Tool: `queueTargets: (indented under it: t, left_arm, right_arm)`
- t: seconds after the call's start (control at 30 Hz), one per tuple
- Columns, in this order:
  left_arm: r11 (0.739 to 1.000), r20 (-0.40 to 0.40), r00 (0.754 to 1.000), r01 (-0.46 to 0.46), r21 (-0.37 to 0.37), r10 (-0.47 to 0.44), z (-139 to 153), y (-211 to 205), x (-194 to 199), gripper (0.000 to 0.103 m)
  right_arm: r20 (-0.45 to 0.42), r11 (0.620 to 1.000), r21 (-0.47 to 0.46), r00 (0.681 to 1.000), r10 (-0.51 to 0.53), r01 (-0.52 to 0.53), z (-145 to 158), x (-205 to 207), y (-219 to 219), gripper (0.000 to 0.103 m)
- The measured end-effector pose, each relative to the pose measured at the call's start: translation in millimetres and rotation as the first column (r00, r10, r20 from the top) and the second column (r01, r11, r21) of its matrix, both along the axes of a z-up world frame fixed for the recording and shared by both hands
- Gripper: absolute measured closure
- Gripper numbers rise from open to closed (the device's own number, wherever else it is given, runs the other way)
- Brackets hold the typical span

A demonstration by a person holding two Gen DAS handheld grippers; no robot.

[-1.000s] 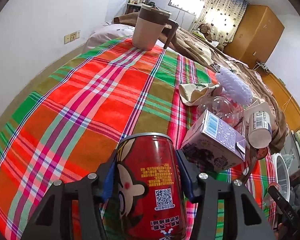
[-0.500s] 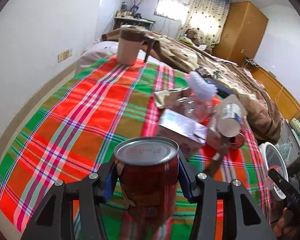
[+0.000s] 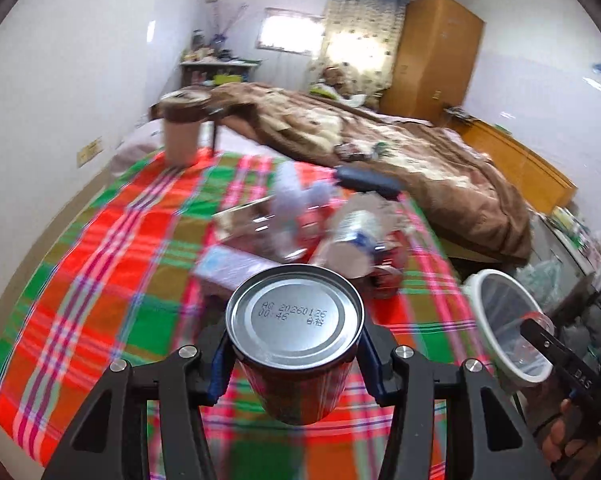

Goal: Collect trash
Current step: 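Carry cup and can over the white bin and release both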

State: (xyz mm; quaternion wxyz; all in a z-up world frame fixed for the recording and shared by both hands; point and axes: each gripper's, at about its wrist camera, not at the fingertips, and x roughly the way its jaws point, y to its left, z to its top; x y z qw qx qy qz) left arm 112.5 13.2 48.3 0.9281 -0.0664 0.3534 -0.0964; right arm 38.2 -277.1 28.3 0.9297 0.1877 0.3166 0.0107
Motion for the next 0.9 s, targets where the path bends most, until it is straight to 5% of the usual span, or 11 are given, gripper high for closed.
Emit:
queueTargets:
  t: [0.33, 0.9]
  left_arm:
    - [0.974, 0.033, 0.974, 0.225, -0.015, -0.225, 20.3, -98.6, 11.2, 0.051]
    - [0.865, -0.031, 0.865, 0.500, -0.042, -0.502, -4.8, -260.2, 34.5, 0.051]
  right_arm:
    - [0.008, 0.993, -0.069, 0.995, -0.101, 0.101, 15.6, -9.0, -59.9, 0.054]
    - [-0.106, 0.979, -0.108, 0.977, -0.186, 0.175, -16.2, 0.1, -120.2, 0.054]
